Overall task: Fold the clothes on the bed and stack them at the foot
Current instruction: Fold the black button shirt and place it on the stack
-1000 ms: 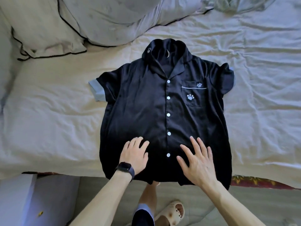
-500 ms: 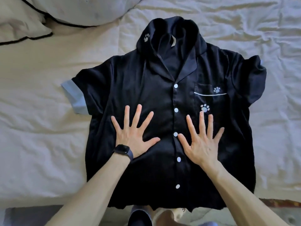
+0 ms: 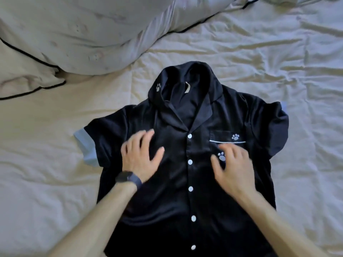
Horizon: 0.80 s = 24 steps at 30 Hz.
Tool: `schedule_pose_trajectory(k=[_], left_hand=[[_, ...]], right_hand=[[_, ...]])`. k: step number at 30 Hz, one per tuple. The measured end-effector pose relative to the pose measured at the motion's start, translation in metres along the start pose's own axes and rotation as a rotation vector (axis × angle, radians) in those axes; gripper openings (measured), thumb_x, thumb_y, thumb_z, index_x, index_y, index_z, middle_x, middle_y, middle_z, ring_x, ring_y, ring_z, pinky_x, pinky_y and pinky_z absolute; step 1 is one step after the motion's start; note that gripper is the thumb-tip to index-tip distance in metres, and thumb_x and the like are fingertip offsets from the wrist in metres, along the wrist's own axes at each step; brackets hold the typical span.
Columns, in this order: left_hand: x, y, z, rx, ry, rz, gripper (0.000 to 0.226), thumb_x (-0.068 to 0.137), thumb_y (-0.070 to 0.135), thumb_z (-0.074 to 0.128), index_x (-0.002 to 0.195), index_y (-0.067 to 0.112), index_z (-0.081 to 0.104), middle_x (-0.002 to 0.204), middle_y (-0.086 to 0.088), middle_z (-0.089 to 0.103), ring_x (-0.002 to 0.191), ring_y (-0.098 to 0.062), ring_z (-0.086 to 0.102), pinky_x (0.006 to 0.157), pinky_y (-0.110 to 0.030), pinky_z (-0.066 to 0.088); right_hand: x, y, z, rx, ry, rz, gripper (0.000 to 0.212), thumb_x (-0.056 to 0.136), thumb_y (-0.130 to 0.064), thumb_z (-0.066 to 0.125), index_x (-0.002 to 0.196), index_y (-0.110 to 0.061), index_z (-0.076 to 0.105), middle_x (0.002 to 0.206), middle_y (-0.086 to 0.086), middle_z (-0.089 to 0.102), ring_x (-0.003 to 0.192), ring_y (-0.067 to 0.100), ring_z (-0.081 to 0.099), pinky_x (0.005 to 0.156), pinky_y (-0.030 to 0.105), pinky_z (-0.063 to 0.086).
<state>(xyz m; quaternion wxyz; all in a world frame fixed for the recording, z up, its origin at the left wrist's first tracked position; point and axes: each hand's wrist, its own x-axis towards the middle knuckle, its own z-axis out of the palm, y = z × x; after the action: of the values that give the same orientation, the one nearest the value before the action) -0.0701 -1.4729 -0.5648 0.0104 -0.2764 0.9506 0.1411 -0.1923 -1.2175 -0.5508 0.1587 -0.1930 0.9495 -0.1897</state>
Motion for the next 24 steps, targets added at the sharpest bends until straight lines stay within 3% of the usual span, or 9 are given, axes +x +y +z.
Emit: schedule_pose_trajectory(k=[2, 6, 8, 10, 13, 15, 17, 21, 24], left_hand=[[0.065, 0.008, -0.016, -0.059, 0.007, -0.090, 0.062, 0.091, 0.056, 0.056, 0.141, 0.019, 0.049, 0.136, -0.008, 0.053, 0.126, -0.032, 0.048, 0.103, -0.051, 0.040], [0.174, 0.034, -0.023, -0.121, -0.074, -0.213, 0.062, 0.087, 0.068, 0.056, 0.129, 0.023, 0.054, 0.132, -0.002, 0.054, 0.121, -0.028, 0.053, 0.096, -0.043, 0.046], [0.208, 0.044, -0.020, -0.018, -0.197, -0.255, 0.063, 0.086, 0.068, 0.058, 0.129, 0.022, 0.054, 0.133, -0.005, 0.055, 0.120, -0.031, 0.055, 0.088, -0.041, 0.047], [0.225, 0.047, -0.017, 0.137, -0.257, -0.234, 0.048, 0.091, 0.058, 0.059, 0.123, 0.023, 0.062, 0.124, -0.010, 0.062, 0.111, -0.035, 0.060, 0.076, -0.038, 0.045], [0.234, 0.043, -0.024, 0.210, -0.192, -0.205, 0.025, 0.096, 0.043, 0.053, 0.102, 0.023, 0.067, 0.110, -0.014, 0.066, 0.098, -0.040, 0.062, 0.071, -0.037, 0.040], [0.235, 0.033, -0.033, 0.094, -0.093, -0.252, 0.022, 0.096, 0.042, 0.050, 0.088, 0.025, 0.060, 0.102, -0.014, 0.066, 0.095, -0.040, 0.061, 0.070, -0.037, 0.040], [0.230, 0.024, -0.041, -0.051, -0.039, -0.294, 0.024, 0.097, 0.044, 0.048, 0.088, 0.024, 0.059, 0.097, -0.012, 0.066, 0.094, -0.040, 0.061, 0.071, -0.037, 0.041], [0.224, 0.011, -0.037, -0.048, -0.166, -0.200, 0.039, 0.099, 0.056, 0.041, 0.104, 0.026, 0.066, 0.103, -0.011, 0.068, 0.097, -0.039, 0.061, 0.081, -0.045, 0.052], [0.243, 0.005, -0.030, -0.050, -0.208, -0.216, 0.045, 0.097, 0.060, 0.040, 0.084, 0.022, 0.061, 0.088, -0.006, 0.064, 0.089, -0.035, 0.061, 0.074, -0.039, 0.049]], right_hand=[[0.065, -0.012, -0.017, 0.078, -0.023, 0.052, 0.051, 0.096, -0.052, 0.052, 0.134, -0.019, 0.056, 0.132, 0.000, 0.061, 0.122, 0.028, 0.054, 0.093, 0.044, 0.049], [0.178, -0.033, -0.021, 0.032, -0.001, 0.066, 0.069, 0.091, -0.074, 0.045, 0.138, -0.023, 0.045, 0.134, 0.002, 0.054, 0.122, 0.028, 0.054, 0.084, 0.042, 0.044], [0.216, -0.042, -0.018, 0.005, -0.015, 0.071, 0.076, 0.090, -0.077, 0.046, 0.138, -0.018, 0.045, 0.135, 0.005, 0.052, 0.123, 0.031, 0.053, 0.083, 0.043, 0.042], [0.240, -0.045, -0.012, -0.087, -0.076, 0.046, 0.066, 0.095, -0.067, 0.050, 0.136, -0.015, 0.048, 0.133, 0.009, 0.054, 0.123, 0.034, 0.053, 0.087, 0.044, 0.043], [0.258, -0.036, -0.013, -0.063, -0.080, 0.060, 0.028, 0.101, -0.036, 0.045, 0.109, -0.015, 0.061, 0.104, 0.009, 0.063, 0.101, 0.037, 0.060, 0.075, 0.039, 0.040], [0.260, -0.023, -0.022, 0.092, -0.003, 0.136, 0.029, 0.100, -0.037, 0.041, 0.091, -0.016, 0.060, 0.080, 0.003, 0.057, 0.081, 0.033, 0.057, 0.069, 0.036, 0.038], [0.256, -0.009, -0.032, 0.171, 0.062, 0.171, 0.037, 0.100, -0.045, 0.039, 0.080, -0.018, 0.053, 0.070, -0.001, 0.051, 0.069, 0.028, 0.048, 0.067, 0.036, 0.033], [0.249, 0.011, -0.038, 0.113, -0.093, 0.137, 0.047, 0.105, -0.046, 0.039, 0.075, -0.012, 0.051, 0.073, 0.007, 0.055, 0.078, 0.032, 0.051, 0.069, 0.038, 0.033], [0.256, 0.015, -0.038, 0.137, -0.134, 0.110, 0.049, 0.106, -0.047, 0.041, 0.074, -0.011, 0.052, 0.066, 0.003, 0.054, 0.072, 0.031, 0.052, 0.062, 0.037, 0.031]])
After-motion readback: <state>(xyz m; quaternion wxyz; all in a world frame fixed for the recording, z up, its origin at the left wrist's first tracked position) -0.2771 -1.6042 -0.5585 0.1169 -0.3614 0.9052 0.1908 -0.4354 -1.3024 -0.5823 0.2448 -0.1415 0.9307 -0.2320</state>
